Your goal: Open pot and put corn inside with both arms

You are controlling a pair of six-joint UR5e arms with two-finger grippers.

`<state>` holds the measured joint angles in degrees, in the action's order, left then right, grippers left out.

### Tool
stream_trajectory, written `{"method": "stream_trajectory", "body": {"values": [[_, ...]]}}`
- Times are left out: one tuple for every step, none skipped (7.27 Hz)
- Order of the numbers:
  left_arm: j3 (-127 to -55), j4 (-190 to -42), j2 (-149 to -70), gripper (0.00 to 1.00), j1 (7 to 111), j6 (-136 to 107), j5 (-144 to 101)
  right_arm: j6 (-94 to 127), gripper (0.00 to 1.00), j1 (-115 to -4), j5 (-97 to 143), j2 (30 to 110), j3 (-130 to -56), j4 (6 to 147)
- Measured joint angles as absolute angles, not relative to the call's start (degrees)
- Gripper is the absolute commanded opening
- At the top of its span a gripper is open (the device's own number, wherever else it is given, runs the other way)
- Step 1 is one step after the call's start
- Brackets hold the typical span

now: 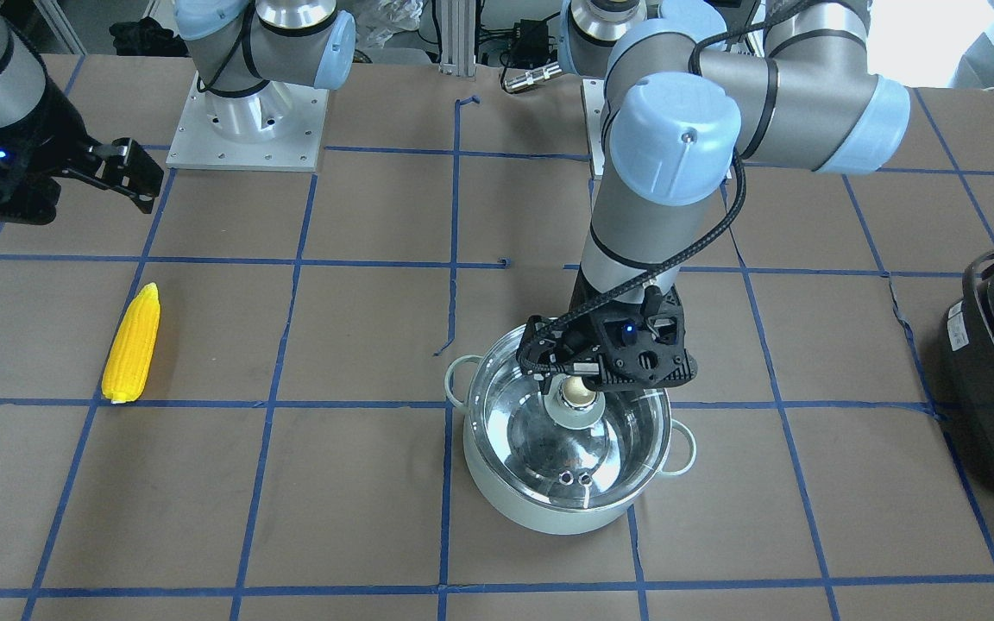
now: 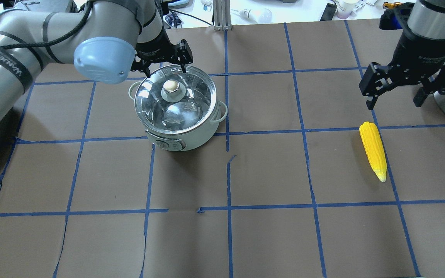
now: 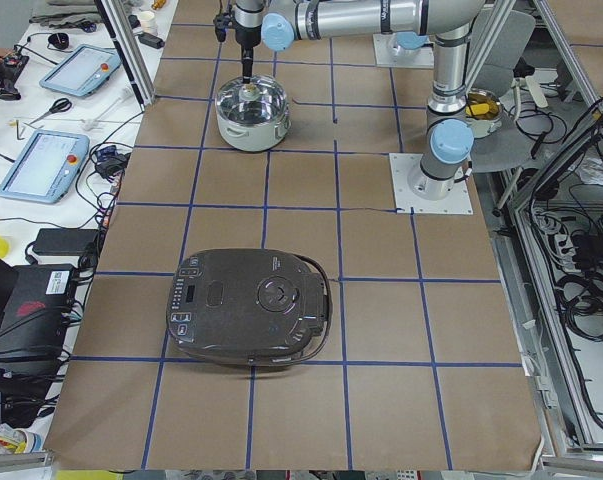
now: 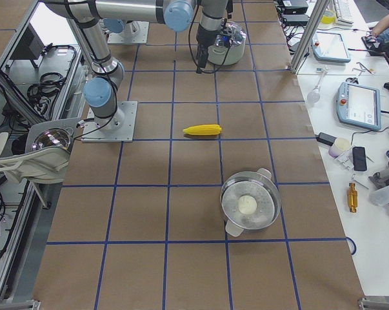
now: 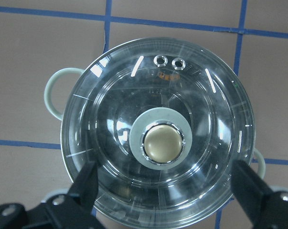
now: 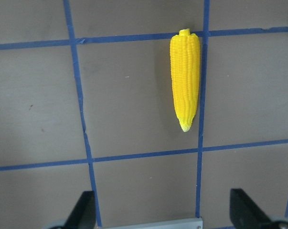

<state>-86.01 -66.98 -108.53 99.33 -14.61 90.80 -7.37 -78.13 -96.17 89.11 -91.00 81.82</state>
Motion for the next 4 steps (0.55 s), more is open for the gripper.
{"method": "stream_trajectory", "body": {"values": [[-86.1,-66.37,-109.89,0.99,99.37,-14.45,90.8,-8.58,1.0,-76.15,-96.28,87.53,-92.89,85.93],[-86.29,-66.24,-110.75,0.98,99.39,-14.13,90.81,-11.88,1.0,-74.85,-96.32,85.66,-96.33,92.74],[-86.8,-66.23,-111.26,0.97,99.4,-13.88,90.95,-16.19,1.0,-73.63,-96.2,84.27,-100.93,100.58],[-87.49,-66.13,-111.56,0.83,99.4,-13.75,91.22,-19.87,1.0,-71.94,-95.93,83.54,-106.13,107.76]]}}
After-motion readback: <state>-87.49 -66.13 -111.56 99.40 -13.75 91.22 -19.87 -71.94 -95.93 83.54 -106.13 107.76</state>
